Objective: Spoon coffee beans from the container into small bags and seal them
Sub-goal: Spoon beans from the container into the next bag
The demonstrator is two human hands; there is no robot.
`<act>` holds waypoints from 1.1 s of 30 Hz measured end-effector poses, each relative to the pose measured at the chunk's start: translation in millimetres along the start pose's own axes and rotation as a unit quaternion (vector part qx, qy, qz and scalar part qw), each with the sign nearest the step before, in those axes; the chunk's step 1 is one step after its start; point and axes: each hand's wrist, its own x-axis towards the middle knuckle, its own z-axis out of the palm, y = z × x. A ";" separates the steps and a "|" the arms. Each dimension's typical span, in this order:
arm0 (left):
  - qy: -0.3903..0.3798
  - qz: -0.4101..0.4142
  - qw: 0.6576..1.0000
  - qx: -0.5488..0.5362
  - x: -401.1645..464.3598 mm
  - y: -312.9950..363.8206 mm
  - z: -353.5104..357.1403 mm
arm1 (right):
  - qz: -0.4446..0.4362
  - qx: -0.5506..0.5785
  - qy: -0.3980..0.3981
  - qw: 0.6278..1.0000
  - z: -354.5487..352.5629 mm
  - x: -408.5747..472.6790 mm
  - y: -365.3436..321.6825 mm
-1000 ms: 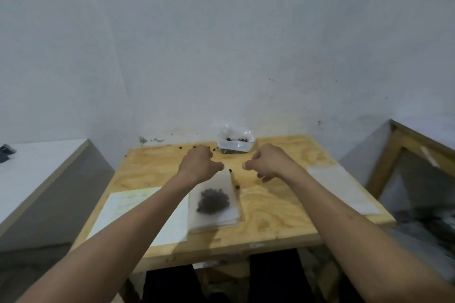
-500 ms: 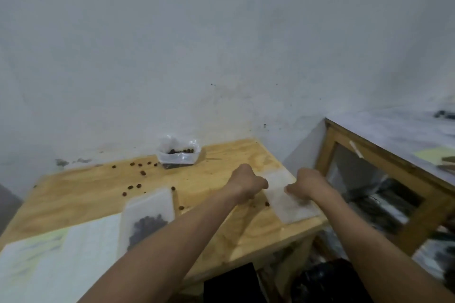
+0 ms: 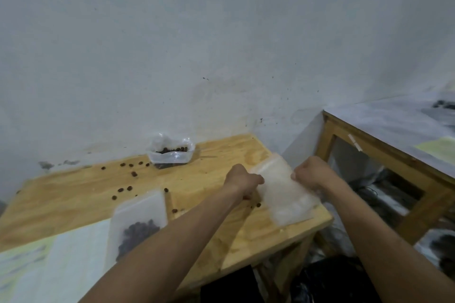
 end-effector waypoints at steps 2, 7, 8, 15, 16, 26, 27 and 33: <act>0.019 0.010 1.000 -0.015 2.1 -0.4 -1.7 | -0.005 0.085 -0.045 0.995 -13.2 -7.0 -9.2; 0.080 0.055 0.977 -0.189 3.5 2.9 -28.0 | -0.013 0.247 -0.099 0.964 -18.4 -12.4 -42.2; 0.096 0.076 0.968 -0.217 1.4 5.2 -37.1 | -0.018 0.256 -0.100 0.961 -14.8 -11.5 -50.8; 0.256 0.256 0.917 -0.170 -18.5 12.7 -116.0 | -0.149 0.280 0.005 0.948 17.3 -19.7 -132.1; 0.270 0.275 0.910 -0.154 -22.1 12.7 -126.0 | -0.149 0.318 -0.036 0.936 17.1 -26.0 -146.2; 0.248 0.335 0.909 -0.014 -57.5 -5.7 -183.7 | -0.187 0.408 -0.130 0.884 34.4 -42.4 -221.5; 0.220 0.325 0.919 -0.020 -59.8 -6.2 -186.0 | -0.208 0.401 -0.117 0.884 37.9 -42.0 -222.2; 0.172 0.284 0.940 -0.081 -66.3 4.0 -196.0 | -0.320 0.341 -0.102 0.878 52.6 -46.3 -223.4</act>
